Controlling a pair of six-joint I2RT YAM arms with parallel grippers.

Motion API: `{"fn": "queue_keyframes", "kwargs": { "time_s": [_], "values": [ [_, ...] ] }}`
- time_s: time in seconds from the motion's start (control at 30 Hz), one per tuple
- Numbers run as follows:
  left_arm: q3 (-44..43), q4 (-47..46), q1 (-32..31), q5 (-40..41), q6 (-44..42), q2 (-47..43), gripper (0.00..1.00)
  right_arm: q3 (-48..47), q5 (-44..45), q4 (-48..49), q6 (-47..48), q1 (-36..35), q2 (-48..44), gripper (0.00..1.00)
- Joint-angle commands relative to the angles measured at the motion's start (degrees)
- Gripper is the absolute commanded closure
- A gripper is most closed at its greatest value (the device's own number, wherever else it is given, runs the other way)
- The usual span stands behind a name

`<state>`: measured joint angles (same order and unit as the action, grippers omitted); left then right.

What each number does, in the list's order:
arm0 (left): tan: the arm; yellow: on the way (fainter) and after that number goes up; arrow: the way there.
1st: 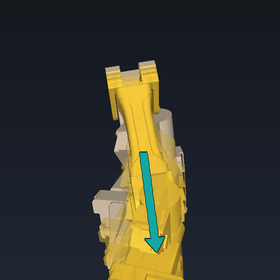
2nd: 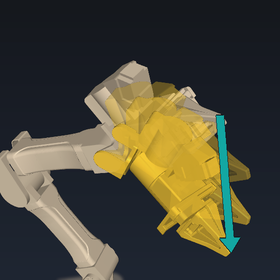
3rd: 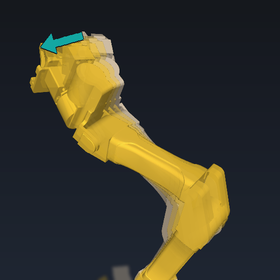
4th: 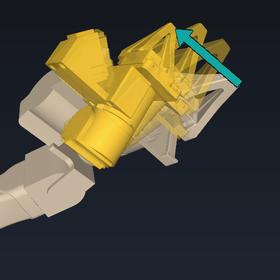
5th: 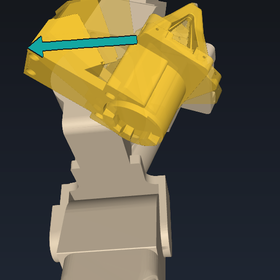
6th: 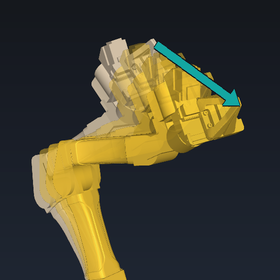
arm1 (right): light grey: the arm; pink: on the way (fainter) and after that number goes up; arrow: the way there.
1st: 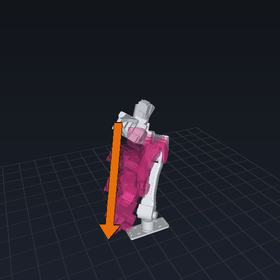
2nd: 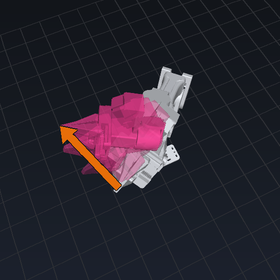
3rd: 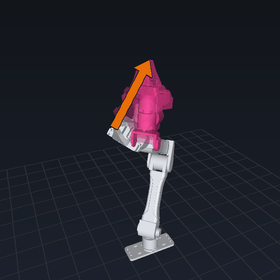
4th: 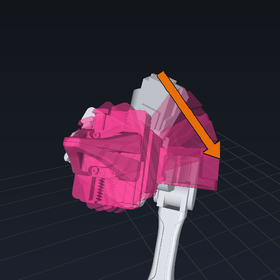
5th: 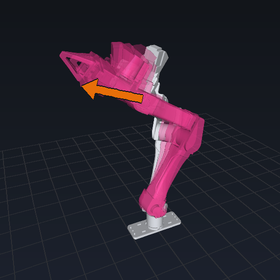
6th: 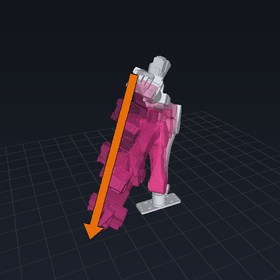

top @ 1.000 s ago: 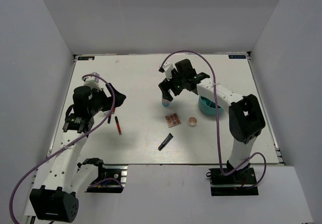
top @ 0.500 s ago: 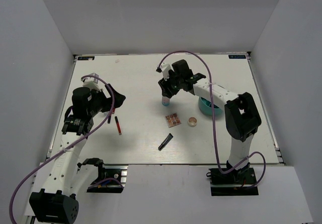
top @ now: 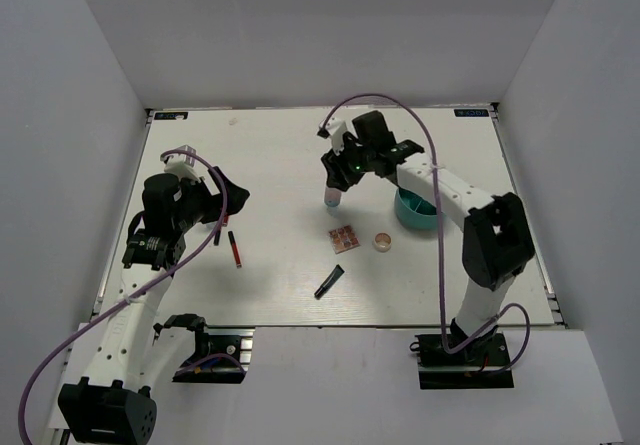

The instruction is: Organize the makeup

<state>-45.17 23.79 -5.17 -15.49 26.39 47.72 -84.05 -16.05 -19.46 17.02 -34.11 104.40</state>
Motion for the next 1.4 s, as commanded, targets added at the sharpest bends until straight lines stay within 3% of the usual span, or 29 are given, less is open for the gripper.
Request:
{"fn": "queue_keyframes", "kwargs": {
  "time_s": [0.0,0.43,0.73,0.93,1.37],
  "values": [
    [-2.12,0.29,-0.46,-0.42,-0.81,-1.58,0.03,-5.16,-2.67,-0.13,0.39,2.11,-10.08,1.0],
    [-0.62,-1.99,-0.46,-2.27,-1.69,-0.79,0.03,9.07,9.54,1.96,-2.16,13.01,-32.39,1.0],
    [-0.27,-3.66,-0.46,-3.67,-2.13,0.7,0.03,17.34,19.39,2.85,-2.08,18.72,-40.68,1.0],
    [0.08,-4.81,-0.46,-4.46,-1.87,1.41,0.03,20.59,19.48,2.68,-2.42,21.19,-41.91,1.0],
    [0.69,-3.66,-0.46,-4.38,-1.43,-0.35,0.03,23.23,11.14,3.2,-5.15,24.88,-39.89,1.0]
  ]
}}
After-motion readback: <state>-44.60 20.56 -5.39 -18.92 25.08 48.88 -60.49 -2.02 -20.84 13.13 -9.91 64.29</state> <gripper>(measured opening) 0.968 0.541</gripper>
